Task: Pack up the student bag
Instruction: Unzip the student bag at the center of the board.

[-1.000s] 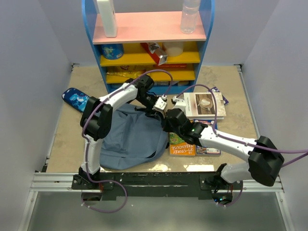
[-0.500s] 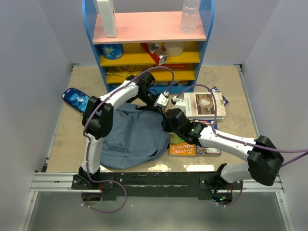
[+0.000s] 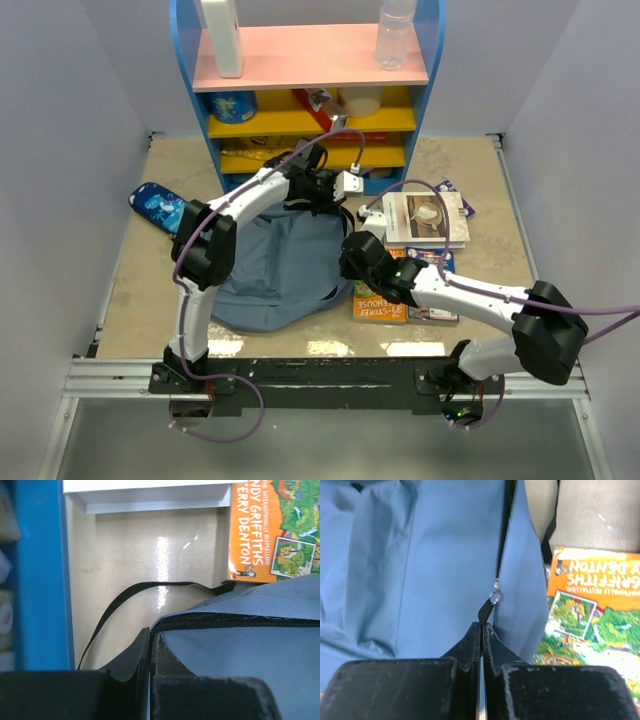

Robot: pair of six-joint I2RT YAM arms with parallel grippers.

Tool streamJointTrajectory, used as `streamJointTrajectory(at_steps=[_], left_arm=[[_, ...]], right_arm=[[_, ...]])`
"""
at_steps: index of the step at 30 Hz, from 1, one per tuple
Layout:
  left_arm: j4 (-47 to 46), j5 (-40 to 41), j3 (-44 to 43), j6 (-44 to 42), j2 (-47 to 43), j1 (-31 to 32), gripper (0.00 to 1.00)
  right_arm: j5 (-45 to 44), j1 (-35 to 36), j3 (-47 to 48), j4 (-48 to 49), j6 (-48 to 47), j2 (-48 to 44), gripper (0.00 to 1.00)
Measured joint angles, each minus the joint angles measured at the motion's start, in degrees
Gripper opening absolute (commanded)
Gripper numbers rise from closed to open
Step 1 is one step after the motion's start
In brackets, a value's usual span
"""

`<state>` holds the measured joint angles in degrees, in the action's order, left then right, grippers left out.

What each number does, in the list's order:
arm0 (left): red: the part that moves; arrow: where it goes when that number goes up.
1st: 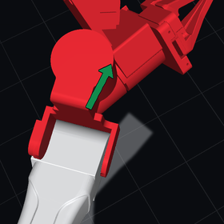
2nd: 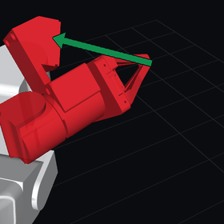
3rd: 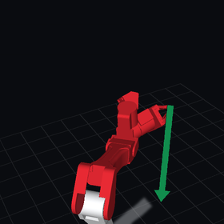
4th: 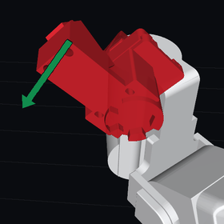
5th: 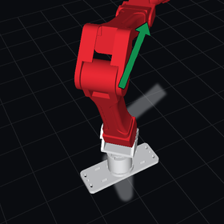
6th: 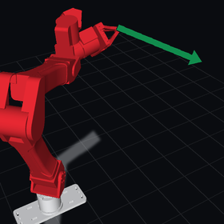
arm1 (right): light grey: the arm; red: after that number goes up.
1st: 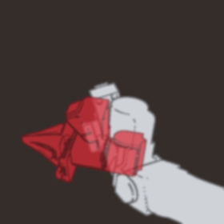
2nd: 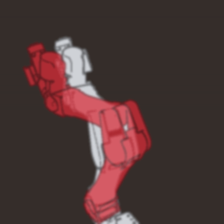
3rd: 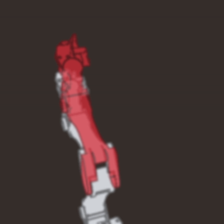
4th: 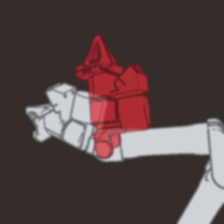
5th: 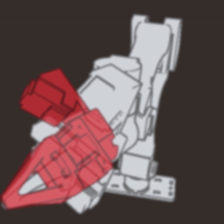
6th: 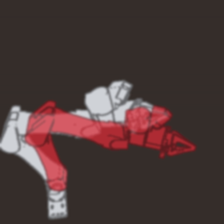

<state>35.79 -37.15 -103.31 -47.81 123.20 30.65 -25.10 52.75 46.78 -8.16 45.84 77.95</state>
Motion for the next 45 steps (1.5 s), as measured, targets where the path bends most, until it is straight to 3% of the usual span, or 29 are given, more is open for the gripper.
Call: streamJointTrajectory(at_steps=[7,21,26,32,42,45], left_arm=[[-1.8,2.7,0.0,5.4,0.0,-1.3,0.0],[-2.7,10.2,1.0,11.6,-1.2,-4.0,0.0],[-2.3,11.0,1.0,14.9,-1.2,-3.5,0.0],[-3.4,12.0,3.2,19.0,-2.1,-3.3,0.0],[-2.5,14.0,3.9,25.2,-2.4,-2.1,0.0],[-1.3,14.0,3.9,26.1,-2.4,-1.7,0.0]], right_arm=[[-1.9,2.6,-2.3,-0.5,1.9,-2.7,0.0],[-6.1,19.8,-2.6,-6.8,9.8,-1.4,0.0],[-7.3,22.3,-2.8,-6.1,11.8,-1.7,0.0],[-7.1,24.5,0.7,-3.5,10.9,7.3,0.0],[-4.3,25.2,14.8,-0.8,4.5,24.5,0.0],[-3.3,25.3,17.5,-1.7,2.4,25.6,0.26]])
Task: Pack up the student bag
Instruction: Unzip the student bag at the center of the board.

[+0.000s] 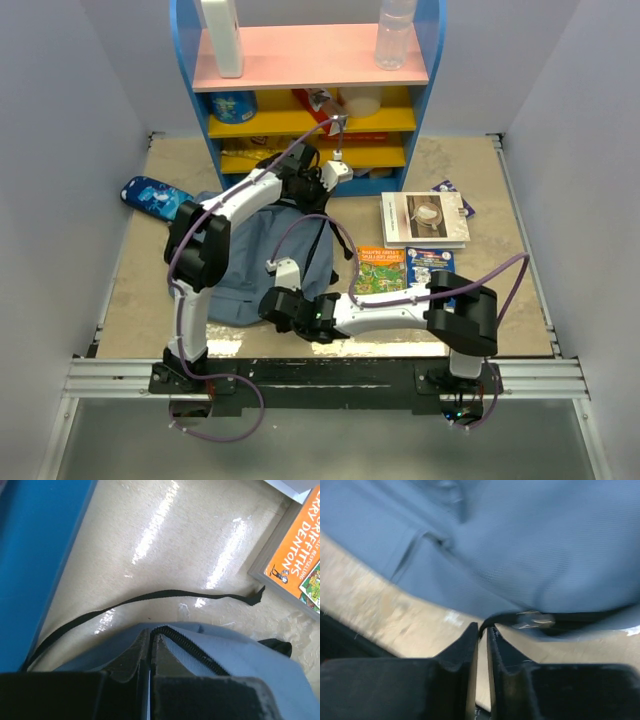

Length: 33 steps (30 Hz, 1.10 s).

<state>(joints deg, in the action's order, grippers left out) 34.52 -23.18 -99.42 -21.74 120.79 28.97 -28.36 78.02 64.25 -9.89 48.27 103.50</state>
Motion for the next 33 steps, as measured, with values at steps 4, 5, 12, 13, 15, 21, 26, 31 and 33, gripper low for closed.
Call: streamJointTrajectory(at_steps=[4,5,12,13,15,21,26,31,33], left_arm=[[-2.7,-0.8,1.0,0.2,-0.7,0.1,0.11],[-3.3,-1.1,1.5,0.2,-1.3,0.1,0.16],[-3.4,-4.5,8.0,1.7,-10.1,0.1,0.51],[-3.3,-4.7,8.7,1.9,-11.5,0.1,0.58],[-2.8,-5.0,9.7,2.4,-14.2,0.1,0.61],[-1.9,-5.0,13.7,3.1,-20.7,0.1,0.72],[-2.3,-5.6,18.6,4.8,-22.5,0.4,1.0],[-1.9,-7.9,25.0,7.0,-22.7,1.4,1.0],[-1.9,-8.9,26.8,7.8,-22.7,2.0,1.0]], right_arm=[[2.6,0.7,-1.6,0.5,-1.6,-4.9,0.51],[2.6,1.0,-3.2,0.7,-1.8,-7.8,0.53],[0.6,1.6,-15.2,1.4,-1.6,-32.3,0.58],[-0.1,1.3,-16.7,1.4,-1.4,-35.1,0.57],[-1.4,-0.1,-19.5,1.1,-0.9,-39.4,0.57],[-2.5,-11.8,-27.7,2.2,-1.3,-41.9,0.56],[-1.0,-19.3,-29.4,6.3,-3.4,-36.7,0.52],[1.4,-22.3,-29.4,12.3,-5.3,-31.6,0.46],[2.3,-22.8,-29.4,14.1,-5.7,-30.4,0.44]])
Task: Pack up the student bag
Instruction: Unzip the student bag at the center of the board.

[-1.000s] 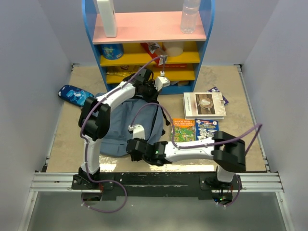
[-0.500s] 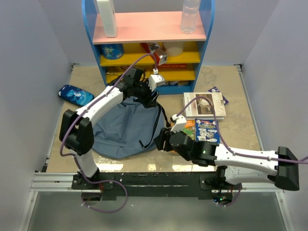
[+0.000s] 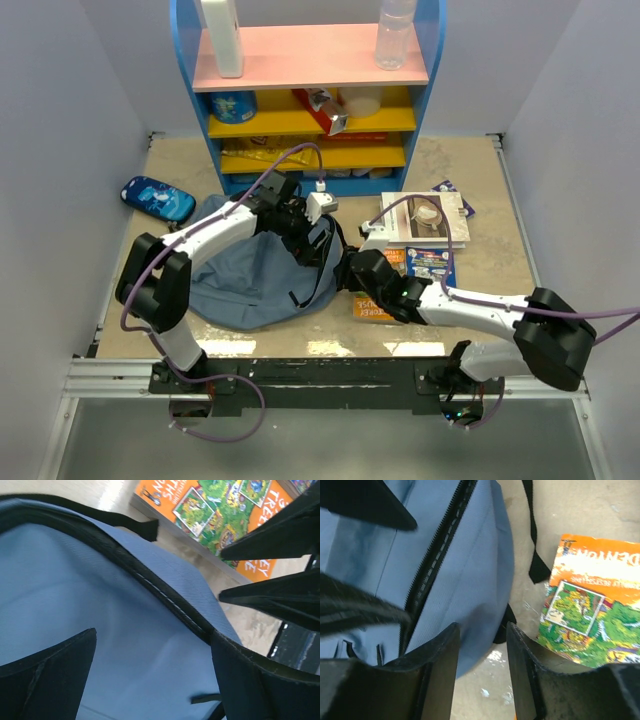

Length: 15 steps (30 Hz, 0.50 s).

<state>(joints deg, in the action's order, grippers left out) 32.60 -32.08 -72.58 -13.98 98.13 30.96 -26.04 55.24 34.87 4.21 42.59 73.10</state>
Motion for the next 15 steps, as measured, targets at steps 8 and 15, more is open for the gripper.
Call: streamJointTrajectory(at_steps=[8,15], left_arm=[[-3.4,-3.4,3.4,3.7,0.0,0.6,1.0],[-6.2,-4.8,5.0,4.1,0.0,1.0,0.11]], right_arm=[[3.4,-0.9,-1.1,7.4,0.0,3.6,0.3],[4.9,-0.9,-1.4,9.7,0.3,4.4,0.14]])
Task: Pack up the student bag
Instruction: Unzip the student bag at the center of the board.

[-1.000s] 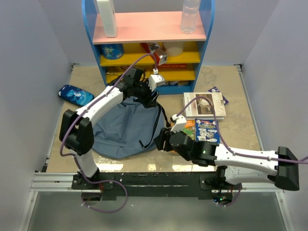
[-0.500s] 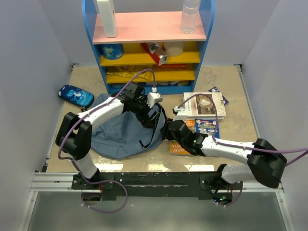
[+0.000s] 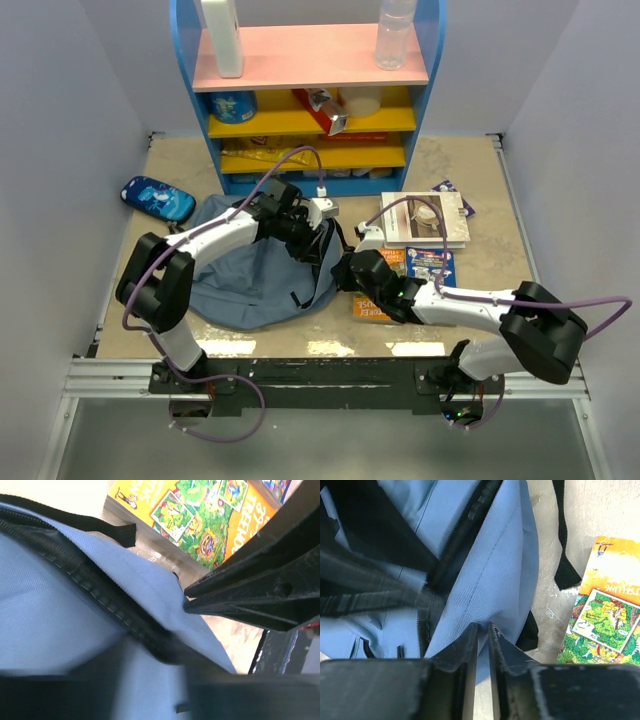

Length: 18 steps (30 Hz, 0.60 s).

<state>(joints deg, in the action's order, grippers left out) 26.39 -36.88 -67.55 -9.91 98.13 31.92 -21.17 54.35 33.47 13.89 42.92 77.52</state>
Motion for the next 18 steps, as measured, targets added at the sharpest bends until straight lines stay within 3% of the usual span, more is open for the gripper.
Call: streamJointTrajectory(at_steps=[1,13,18], left_arm=[[-0.3,-0.1,0.3,-0.4,0.0,0.0,0.0],[4.0,1.1,-2.5,-3.4,1.5,0.2,0.0],[10.0,2.4,-8.0,-4.9,-5.3,0.1,0.0]], right_arm=[[0.1,0.0,-0.1,0.1,0.1,0.0,0.13],[-0.3,0.0,-1.2,-1.3,1.2,-0.4,0.0],[-1.5,0.0,-2.1,-6.1,1.6,-2.2,0.0]])
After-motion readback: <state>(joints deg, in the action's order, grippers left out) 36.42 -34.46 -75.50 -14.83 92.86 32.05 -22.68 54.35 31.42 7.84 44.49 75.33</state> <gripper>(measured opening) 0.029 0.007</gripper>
